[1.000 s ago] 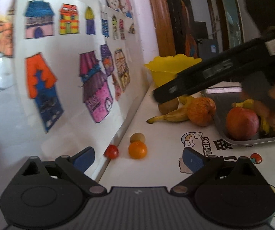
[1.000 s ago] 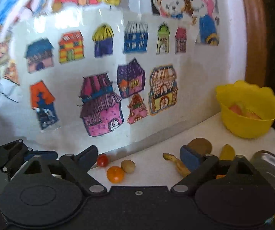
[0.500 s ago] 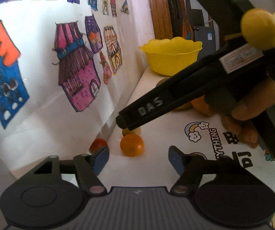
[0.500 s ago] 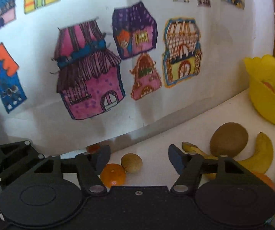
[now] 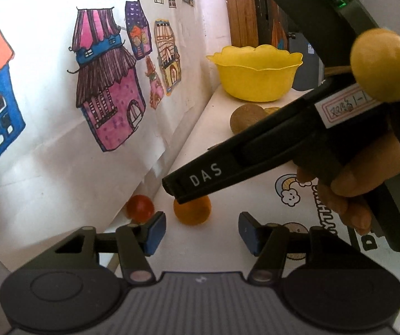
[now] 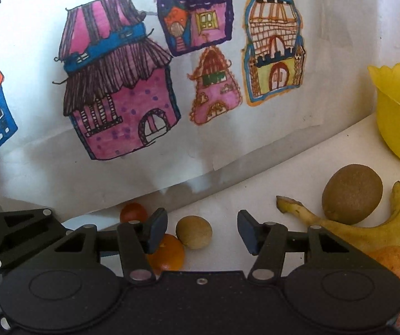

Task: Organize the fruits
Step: 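Grasp the tangerine with the left gripper while the right grasps the small tan fruit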

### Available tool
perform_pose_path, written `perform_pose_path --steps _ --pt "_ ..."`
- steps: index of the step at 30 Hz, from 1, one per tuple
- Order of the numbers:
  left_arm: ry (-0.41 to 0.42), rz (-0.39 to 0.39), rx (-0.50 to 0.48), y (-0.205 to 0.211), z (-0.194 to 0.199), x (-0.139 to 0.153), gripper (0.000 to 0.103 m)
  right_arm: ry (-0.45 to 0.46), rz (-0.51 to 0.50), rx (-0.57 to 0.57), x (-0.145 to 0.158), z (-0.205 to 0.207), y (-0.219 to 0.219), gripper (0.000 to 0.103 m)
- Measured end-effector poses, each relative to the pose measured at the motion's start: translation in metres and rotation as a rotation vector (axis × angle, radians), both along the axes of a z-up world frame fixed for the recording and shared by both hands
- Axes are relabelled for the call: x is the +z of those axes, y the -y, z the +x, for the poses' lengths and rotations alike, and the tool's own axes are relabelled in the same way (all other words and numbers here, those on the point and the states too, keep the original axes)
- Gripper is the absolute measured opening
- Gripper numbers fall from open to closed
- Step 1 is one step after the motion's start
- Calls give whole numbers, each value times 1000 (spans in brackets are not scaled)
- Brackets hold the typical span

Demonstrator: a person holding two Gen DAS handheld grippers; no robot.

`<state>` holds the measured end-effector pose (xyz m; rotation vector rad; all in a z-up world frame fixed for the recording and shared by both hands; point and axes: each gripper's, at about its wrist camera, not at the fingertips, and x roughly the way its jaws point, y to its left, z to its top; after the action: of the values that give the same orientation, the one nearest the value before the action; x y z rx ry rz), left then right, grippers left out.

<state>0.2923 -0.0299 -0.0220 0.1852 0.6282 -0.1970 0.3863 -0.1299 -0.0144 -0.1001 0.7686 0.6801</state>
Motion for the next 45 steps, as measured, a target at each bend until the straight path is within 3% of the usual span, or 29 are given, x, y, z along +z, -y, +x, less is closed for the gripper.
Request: perform_pose_path --steps 3,13,16,20,22,36,45 --pt "-5 -3 -1 0 0 0 63 -7 9 -5 1 -1 4 51" --pt "-1 1 -4 9 18 0 63 -5 -15 -14 -1 4 10 51" --pt "-2 6 -6 12 22 0 57 -22 0 -17 -4 5 11 51" --pt "-7 5 19 11 28 0 39 -70 40 -31 -6 6 17 46" --pt "-19 -10 26 8 30 -1 36 -67 41 -33 -7 3 19 45" --pt "-22 -20 43 -1 14 0 35 -27 -15 -45 -17 0 26 41" --pt "-23 -27 48 -3 10 0 35 48 -56 -34 -24 -21 22 31"
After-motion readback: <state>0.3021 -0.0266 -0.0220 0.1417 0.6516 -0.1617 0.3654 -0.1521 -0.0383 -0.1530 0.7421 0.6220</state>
